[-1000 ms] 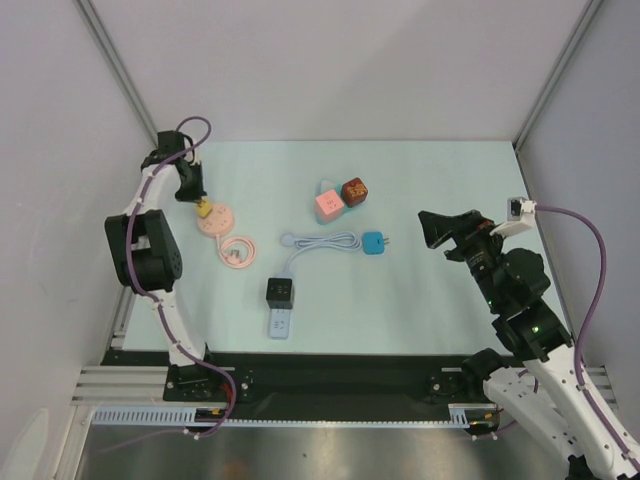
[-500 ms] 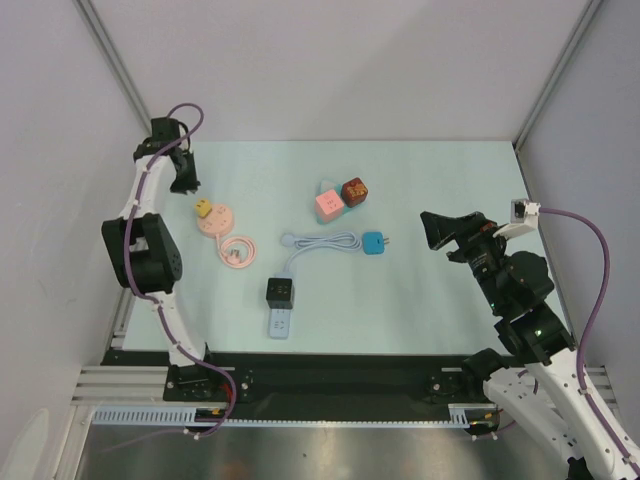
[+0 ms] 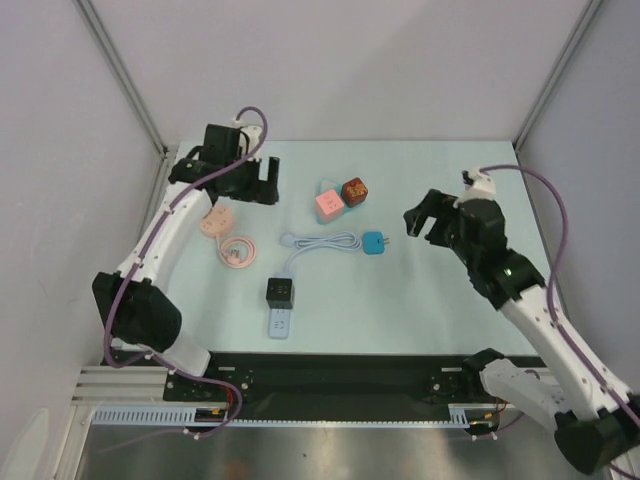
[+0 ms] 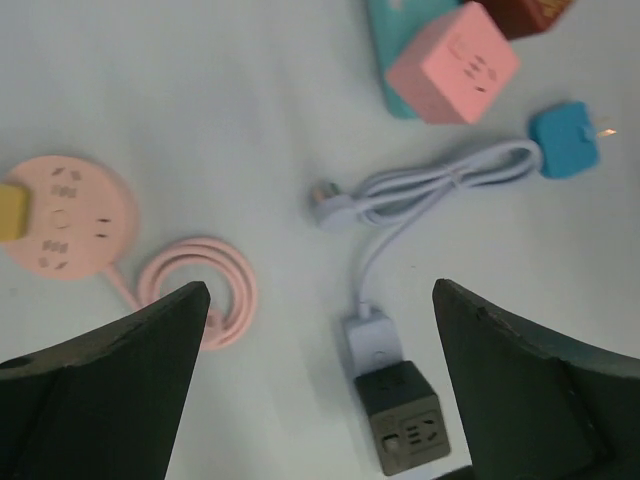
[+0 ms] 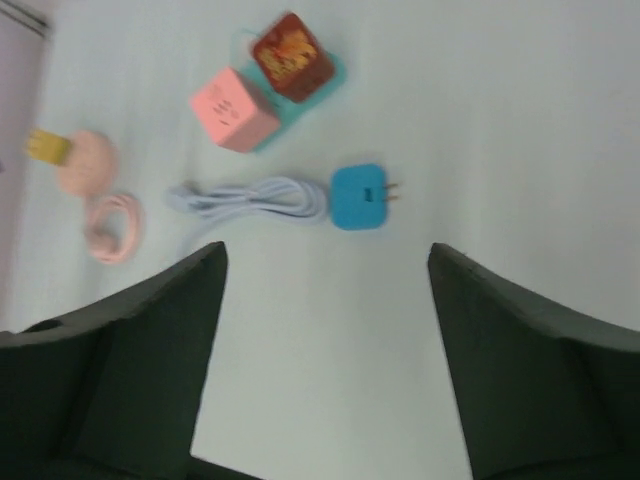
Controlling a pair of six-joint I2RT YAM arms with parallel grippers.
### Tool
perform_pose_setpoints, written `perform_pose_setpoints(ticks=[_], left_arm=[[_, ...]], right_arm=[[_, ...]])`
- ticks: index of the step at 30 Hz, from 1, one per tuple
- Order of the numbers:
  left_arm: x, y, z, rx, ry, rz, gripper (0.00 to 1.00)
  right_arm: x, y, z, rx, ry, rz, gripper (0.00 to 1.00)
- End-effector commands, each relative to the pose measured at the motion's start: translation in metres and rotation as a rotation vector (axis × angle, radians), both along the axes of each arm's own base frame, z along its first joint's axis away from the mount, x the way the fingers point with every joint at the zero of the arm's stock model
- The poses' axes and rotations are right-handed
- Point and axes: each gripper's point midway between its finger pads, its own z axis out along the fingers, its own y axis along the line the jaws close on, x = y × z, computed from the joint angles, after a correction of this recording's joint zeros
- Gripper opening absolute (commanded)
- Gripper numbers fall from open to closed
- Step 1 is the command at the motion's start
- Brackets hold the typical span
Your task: Insert the plug
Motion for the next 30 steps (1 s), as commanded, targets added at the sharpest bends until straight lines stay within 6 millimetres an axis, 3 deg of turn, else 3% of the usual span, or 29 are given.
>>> perform_pose_setpoints(ticks=[1, 2, 4, 5, 6, 7, 8, 9, 10, 11, 16, 21, 30], left_arm=[[-0.025, -0.031, 0.021, -0.175, -0.041, -0.045, 1.00], [-0.037, -0.047, 0.025, -0.272, -0.047, -0.103, 1.00], [-0.050, -0.058, 0.028, -0.343, -0.051, -0.152, 1.00], [-0.054, -0.061, 0.046, -0.380, -0.125, -0.168, 1.00], [-0.066, -0.065, 0.030, -0.416, -0.094, -0.190, 1.00], [-0.072, -0.069, 0.030, -0.463, -0.094, -0.186, 1.00], [-0.072, -0.074, 0.036, -0.501, -0.140, -0.201, 1.00], [-0.086, -0.079, 0.045, -0.547, -0.161, -0.242, 1.00], [-0.096, -0.083, 0.027, -0.584, -0.110, -0.244, 1.00], [-0.102, -0.088, 0.030, -0.613, -0.126, -0.287, 1.00], [-0.130, -0.093, 0.021, -0.621, -0.115, -0.401, 1.00], [-0.138, -0.087, 0.026, -0.597, -0.162, -0.396, 1.00], [-0.135, -0.089, 0.047, -0.525, -0.250, -0.402, 1.00]], right_arm=[[0.018, 0.000, -0.053, -0.186, 0.203, 0.062, 0.81], [0.027, 0.005, -0.070, -0.201, 0.265, 0.086, 0.69], [0.040, 0.010, -0.088, -0.202, 0.320, 0.107, 0.55], [0.045, 0.014, -0.095, -0.186, 0.347, 0.127, 0.48], [0.056, 0.013, -0.097, -0.179, 0.357, 0.118, 0.37], [0.062, 0.020, -0.115, -0.168, 0.404, 0.153, 0.35], [0.069, 0.029, -0.119, -0.136, 0.406, 0.200, 0.34], [0.075, 0.031, -0.123, -0.118, 0.414, 0.217, 0.33], [0.085, 0.029, -0.137, -0.106, 0.449, 0.232, 0.33], [0.087, 0.039, -0.139, -0.058, 0.456, 0.301, 0.33], [0.101, 0.052, -0.168, 0.009, 0.523, 0.410, 0.45], [0.109, 0.055, -0.200, 0.025, 0.595, 0.467, 0.47], [0.112, 0.046, -0.223, -0.001, 0.631, 0.509, 0.44]])
